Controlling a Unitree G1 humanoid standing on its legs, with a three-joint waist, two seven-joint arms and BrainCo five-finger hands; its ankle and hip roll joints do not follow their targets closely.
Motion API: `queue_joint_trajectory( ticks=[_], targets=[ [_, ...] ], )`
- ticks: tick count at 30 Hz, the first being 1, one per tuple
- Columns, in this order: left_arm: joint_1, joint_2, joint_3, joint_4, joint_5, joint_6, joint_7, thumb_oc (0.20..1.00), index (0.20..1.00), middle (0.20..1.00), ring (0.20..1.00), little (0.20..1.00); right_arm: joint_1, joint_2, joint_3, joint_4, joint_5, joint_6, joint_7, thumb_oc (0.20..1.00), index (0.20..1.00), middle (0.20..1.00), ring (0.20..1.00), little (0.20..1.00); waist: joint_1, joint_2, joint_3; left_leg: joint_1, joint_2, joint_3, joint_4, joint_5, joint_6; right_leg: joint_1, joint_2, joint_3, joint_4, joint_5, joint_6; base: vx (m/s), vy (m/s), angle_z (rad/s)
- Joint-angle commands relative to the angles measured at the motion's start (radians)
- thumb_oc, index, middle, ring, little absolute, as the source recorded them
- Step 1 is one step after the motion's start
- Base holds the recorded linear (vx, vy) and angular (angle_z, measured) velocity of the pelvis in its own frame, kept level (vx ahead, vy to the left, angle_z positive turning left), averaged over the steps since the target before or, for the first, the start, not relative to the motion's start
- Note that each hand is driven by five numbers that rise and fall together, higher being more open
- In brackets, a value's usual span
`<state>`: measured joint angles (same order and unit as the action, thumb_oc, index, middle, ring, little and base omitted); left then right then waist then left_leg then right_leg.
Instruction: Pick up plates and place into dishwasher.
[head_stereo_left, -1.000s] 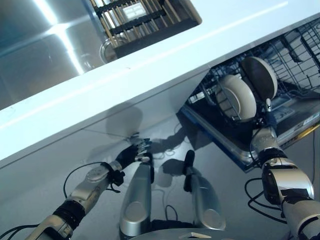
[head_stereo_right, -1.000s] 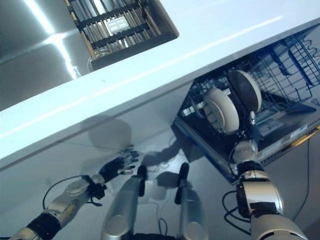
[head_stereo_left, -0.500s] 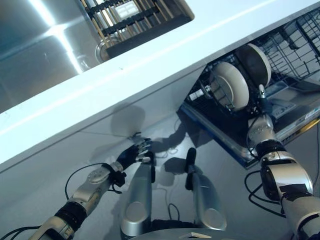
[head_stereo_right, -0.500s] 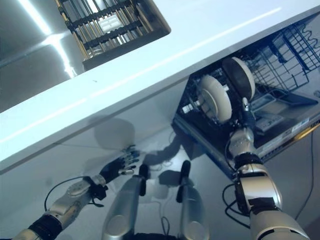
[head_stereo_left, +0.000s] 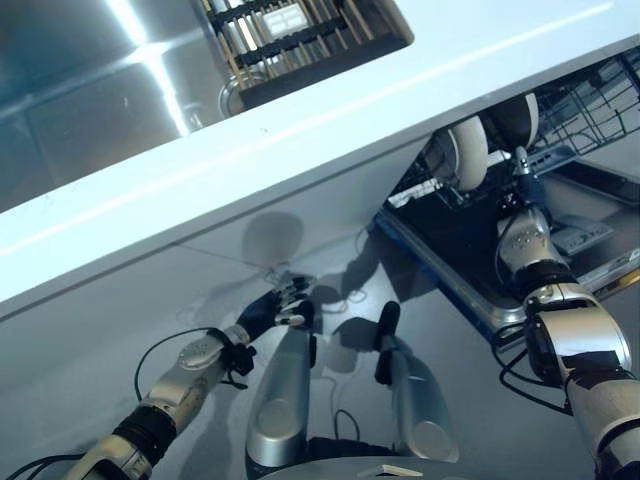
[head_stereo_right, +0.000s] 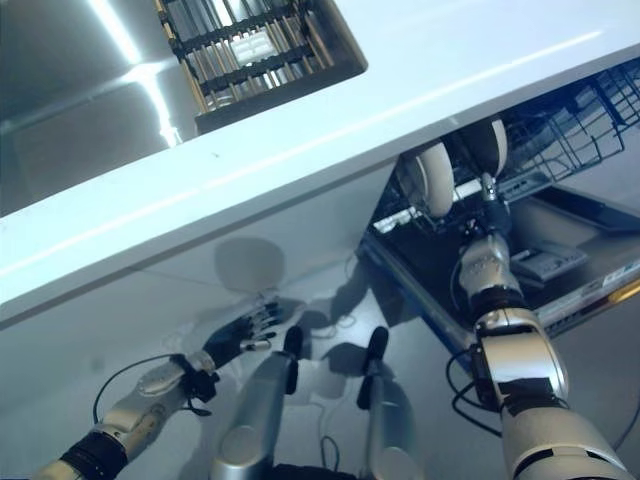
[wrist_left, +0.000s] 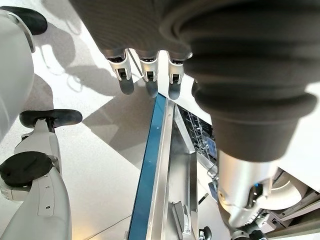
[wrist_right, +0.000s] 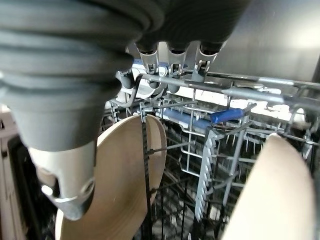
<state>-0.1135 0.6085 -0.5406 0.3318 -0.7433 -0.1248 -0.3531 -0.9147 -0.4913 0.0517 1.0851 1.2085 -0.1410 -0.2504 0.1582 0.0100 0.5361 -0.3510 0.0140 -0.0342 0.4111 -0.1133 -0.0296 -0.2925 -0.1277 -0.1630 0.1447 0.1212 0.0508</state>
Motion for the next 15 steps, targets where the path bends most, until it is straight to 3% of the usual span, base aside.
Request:
queue_joint_trajectory(
  ticks=[1, 15],
  targets=[
    [0.060, 0.010, -0.009, -0.120, -0.044, -0.035, -0.006, 1.000, 1.000, 1.000, 1.000, 1.000, -0.151, -0.106, 0.053, -0.059, 0.005, -0.035, 0.064, 1.000, 1.000, 1.000, 1.000, 1.000, 0.024, 0.023, -0.016, -0.007, -0.007, -0.005, -0.054, 0.033, 0.030, 0.049, 0.021, -0.047, 0.096, -0.116, -0.011, 0.02, 0.003, 0.09],
    [0.077, 0.014, -0.007, -0.122, -0.039, -0.045, -0.006, 1.000, 1.000, 1.000, 1.000, 1.000, -0.206, -0.123, 0.084, -0.040, -0.010, 0.016, 0.080, 1.000, 1.000, 1.000, 1.000, 1.000, 0.043, 0.024, -0.016, 0.005, -0.002, -0.012, -0.061, 0.037, 0.028, 0.070, 0.016, -0.063, 0.102, -0.129, -0.013, 0.01, 0.002, 0.04]
  ],
)
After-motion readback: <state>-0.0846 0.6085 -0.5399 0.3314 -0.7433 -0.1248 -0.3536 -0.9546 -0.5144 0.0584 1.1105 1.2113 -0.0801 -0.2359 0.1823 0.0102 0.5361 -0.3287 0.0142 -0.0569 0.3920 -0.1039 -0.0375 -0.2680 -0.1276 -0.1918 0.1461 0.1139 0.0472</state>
